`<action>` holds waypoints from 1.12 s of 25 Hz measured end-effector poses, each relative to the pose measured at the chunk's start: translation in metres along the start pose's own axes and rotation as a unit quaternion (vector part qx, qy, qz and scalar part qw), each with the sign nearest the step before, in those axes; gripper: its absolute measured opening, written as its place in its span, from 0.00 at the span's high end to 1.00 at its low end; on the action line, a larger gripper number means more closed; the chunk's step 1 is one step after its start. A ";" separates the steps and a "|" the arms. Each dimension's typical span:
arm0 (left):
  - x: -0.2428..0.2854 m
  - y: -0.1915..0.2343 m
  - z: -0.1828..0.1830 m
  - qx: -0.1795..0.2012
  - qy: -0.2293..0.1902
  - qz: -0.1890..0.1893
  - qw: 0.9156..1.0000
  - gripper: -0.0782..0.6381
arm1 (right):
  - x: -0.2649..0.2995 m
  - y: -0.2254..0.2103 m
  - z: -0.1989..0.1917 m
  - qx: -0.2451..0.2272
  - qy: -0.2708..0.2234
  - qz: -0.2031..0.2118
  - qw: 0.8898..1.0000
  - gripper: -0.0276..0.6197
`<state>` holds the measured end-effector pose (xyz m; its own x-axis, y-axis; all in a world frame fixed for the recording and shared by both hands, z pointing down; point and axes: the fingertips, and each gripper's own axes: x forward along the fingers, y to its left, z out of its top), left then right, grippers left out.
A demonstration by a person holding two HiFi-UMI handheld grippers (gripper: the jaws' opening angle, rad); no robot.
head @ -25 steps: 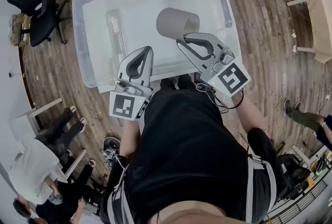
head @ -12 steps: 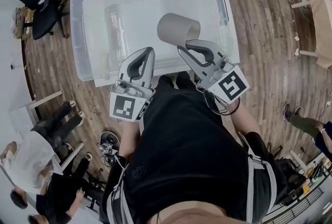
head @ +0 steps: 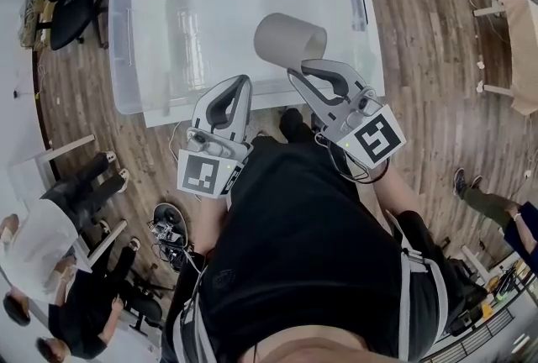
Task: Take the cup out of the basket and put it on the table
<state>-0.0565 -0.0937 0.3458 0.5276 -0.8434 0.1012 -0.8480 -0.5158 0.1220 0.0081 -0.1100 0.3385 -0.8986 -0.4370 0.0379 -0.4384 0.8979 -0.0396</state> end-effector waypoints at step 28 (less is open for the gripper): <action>-0.223 -0.057 -0.028 -0.008 -0.015 -0.036 0.999 0.87 | -0.045 0.219 0.002 0.011 -0.012 -0.031 0.999 0.90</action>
<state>-0.1246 0.1278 0.3437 0.5853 -0.8084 0.0625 -0.8069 -0.5732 0.1429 -0.0475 0.1062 0.3261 -0.8698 -0.4931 0.0168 -0.4932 0.8679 -0.0592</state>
